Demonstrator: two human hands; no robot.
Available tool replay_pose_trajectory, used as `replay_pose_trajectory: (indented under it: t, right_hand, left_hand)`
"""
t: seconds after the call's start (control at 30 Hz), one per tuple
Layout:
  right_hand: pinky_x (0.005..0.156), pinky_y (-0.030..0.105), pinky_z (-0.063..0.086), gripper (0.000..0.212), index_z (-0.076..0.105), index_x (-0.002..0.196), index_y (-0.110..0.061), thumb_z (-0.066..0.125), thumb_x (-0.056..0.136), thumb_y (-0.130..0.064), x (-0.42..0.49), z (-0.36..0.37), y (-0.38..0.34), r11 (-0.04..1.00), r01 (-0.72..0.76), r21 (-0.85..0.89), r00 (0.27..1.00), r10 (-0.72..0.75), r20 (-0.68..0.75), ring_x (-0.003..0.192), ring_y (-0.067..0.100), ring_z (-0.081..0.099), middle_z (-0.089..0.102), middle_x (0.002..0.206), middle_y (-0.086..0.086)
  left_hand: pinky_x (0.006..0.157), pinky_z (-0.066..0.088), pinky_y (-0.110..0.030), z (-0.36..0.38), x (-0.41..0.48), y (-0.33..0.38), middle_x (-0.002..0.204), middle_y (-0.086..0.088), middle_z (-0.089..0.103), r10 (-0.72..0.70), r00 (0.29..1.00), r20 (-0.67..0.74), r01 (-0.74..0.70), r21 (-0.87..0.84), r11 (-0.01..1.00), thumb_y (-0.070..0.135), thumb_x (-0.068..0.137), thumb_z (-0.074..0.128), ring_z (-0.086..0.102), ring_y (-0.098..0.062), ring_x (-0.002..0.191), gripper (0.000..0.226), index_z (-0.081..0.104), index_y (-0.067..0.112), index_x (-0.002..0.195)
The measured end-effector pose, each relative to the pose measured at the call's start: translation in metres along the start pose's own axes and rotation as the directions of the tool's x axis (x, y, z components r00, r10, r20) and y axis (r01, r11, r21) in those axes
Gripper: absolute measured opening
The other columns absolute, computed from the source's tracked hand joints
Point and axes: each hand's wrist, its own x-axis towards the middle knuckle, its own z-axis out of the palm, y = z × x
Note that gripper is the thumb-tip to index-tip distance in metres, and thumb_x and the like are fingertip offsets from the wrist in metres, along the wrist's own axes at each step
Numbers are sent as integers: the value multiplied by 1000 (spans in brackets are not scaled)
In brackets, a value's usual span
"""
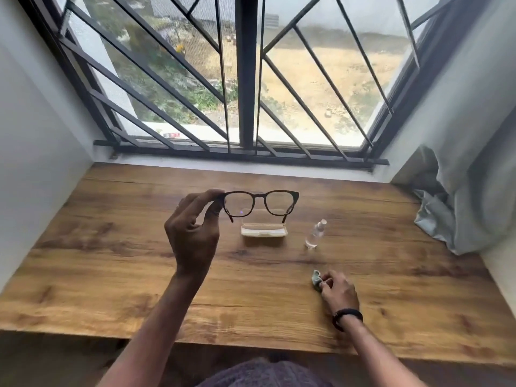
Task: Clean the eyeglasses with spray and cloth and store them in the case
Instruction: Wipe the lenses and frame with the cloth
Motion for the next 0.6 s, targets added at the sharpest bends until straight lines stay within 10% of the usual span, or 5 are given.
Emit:
replay_pose_trajectory:
  t: [0.27,0.4,0.6]
  right_hand:
    - [87,41,49,24,68,105,-23,73,82,-20,-10,-25,-39,995,74,-60,985,-82,-151,100,27,62,66,100,-1]
    - [69,27,55,31,67,111,-20,77,83,-11,-23,-84,-112,878,431,207,847,-314,-429,77,14,65,67,86,-3]
    - [73,10,49,36,69,118,-15,76,85,-4,-32,-147,-183,615,738,278,669,-613,-420,79,5,65,70,86,0]
  left_hand:
    - [73,56,-44,4,1,3,91,-1,73,16,1000,13,-16,-16,1000,0,88,76,69,-22,83,16,78,6,103]
    - [72,56,-48,6,1,4,93,-1,74,49,998,29,-48,-12,999,1,89,76,70,-25,84,16,77,7,104]
    - [71,56,-47,10,-1,10,93,3,72,65,997,29,-64,-8,998,2,90,74,69,-24,83,15,77,7,103]
